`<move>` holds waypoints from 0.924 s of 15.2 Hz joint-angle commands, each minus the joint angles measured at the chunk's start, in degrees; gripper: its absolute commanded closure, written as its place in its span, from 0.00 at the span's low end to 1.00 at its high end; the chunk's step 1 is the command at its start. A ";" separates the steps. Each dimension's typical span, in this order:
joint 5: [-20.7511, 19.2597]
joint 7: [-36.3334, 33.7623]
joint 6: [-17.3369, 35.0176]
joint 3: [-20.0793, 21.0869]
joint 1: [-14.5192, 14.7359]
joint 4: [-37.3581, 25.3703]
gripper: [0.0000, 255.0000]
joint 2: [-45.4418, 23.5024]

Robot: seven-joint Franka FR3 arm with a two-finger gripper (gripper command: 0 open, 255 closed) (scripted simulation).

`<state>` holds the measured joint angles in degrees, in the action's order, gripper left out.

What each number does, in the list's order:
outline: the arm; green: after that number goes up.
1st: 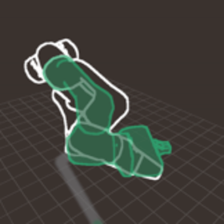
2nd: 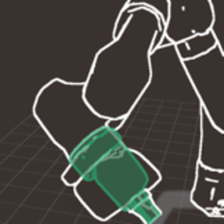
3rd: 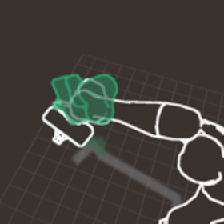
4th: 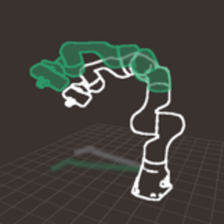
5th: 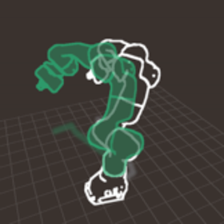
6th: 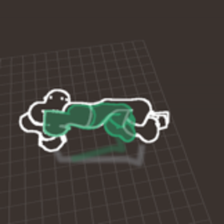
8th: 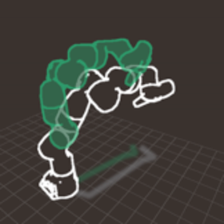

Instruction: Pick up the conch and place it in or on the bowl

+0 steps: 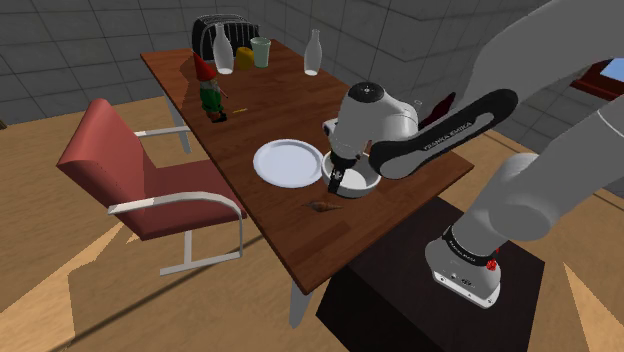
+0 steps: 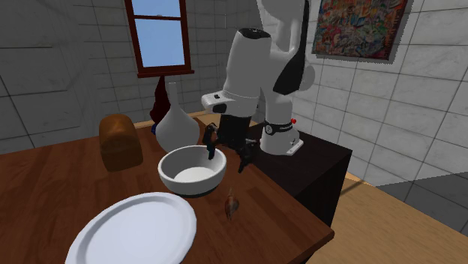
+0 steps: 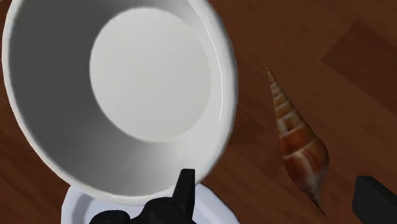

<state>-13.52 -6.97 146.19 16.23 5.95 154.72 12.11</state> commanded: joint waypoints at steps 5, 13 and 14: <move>-16.71 -12.48 9.92 3.00 -2.16 -2.32 0.00 -14.40; -29.23 -21.70 13.88 -0.98 -1.45 -4.67 0.00 -22.31; -29.23 -21.70 13.88 -0.99 -1.44 -4.67 0.00 -22.31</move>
<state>-42.30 -28.32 160.12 15.63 4.60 149.87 -9.57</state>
